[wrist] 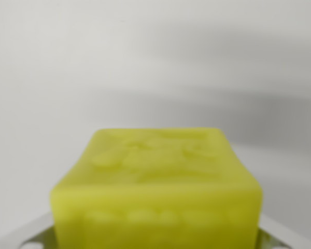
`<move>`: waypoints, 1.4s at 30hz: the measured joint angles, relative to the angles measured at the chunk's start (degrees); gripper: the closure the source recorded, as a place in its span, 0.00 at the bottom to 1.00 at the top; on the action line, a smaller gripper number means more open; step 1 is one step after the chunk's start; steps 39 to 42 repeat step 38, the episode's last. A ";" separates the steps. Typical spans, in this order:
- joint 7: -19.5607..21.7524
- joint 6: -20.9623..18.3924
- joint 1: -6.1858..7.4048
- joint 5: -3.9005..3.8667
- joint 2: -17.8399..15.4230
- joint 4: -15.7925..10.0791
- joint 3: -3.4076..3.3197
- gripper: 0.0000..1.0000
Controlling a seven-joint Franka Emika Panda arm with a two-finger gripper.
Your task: Pick yellow cube
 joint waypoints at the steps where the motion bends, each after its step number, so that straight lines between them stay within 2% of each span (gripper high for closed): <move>1: 0.00 -0.31 0.00 0.00 -0.24 0.09 0.00 1.00; 29: 0.04 -9.13 0.00 -0.03 -6.01 3.13 0.00 1.00; 42: 0.04 -9.63 0.00 -0.03 -6.30 3.34 0.00 1.00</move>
